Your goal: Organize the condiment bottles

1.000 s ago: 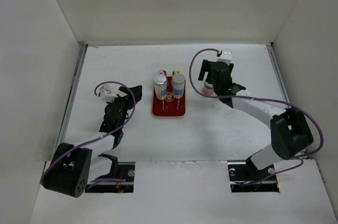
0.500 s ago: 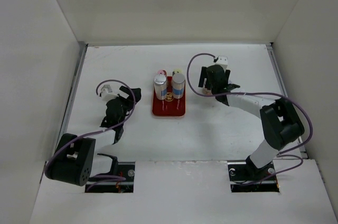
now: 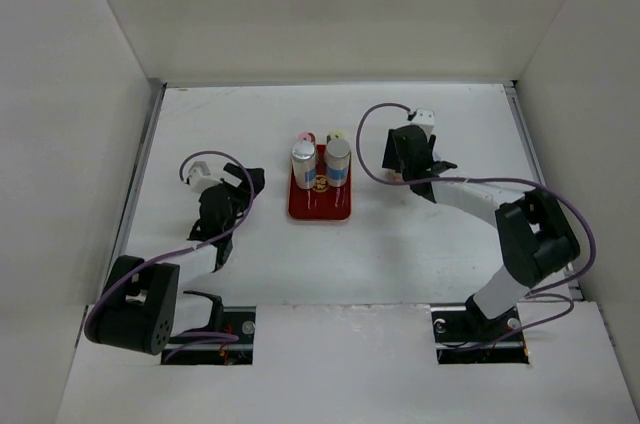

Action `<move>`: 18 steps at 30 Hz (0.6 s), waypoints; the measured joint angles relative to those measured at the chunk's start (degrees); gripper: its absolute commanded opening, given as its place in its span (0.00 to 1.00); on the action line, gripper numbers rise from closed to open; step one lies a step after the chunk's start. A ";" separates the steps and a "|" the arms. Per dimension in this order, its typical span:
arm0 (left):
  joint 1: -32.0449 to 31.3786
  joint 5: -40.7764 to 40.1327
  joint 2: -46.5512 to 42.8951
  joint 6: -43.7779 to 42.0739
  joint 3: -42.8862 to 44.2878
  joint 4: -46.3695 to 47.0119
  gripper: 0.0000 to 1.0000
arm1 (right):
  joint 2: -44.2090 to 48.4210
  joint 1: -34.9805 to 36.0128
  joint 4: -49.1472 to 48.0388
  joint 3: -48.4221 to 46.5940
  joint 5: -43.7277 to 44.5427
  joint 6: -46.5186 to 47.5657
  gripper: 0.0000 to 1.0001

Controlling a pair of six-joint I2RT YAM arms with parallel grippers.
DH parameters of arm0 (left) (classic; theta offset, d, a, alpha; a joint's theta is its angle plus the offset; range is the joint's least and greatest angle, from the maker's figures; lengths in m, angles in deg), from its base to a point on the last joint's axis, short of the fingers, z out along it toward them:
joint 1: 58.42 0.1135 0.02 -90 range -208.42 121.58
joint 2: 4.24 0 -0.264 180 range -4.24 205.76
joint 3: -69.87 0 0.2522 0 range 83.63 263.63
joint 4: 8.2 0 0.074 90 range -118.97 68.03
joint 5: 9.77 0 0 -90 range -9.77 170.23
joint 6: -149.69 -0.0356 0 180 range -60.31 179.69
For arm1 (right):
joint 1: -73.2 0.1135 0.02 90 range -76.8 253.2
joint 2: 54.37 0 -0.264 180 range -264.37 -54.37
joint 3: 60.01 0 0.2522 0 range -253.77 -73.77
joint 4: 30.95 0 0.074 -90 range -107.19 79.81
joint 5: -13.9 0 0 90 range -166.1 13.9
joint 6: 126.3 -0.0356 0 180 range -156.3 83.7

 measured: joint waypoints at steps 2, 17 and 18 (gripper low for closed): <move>0.00 0.00 -0.92 0.00 -0.02 0.37 1.00 | 2.82 0.52 0.68 2.01 0.66 0.26 0.54; -0.48 0.83 -0.72 0.28 -3.32 10.49 1.00 | 11.45 24.63 2.69 4.63 -2.69 -2.12 0.55; -0.48 0.90 -0.70 0.35 -3.32 10.29 1.00 | 10.25 25.33 2.54 3.76 -3.37 -2.03 0.55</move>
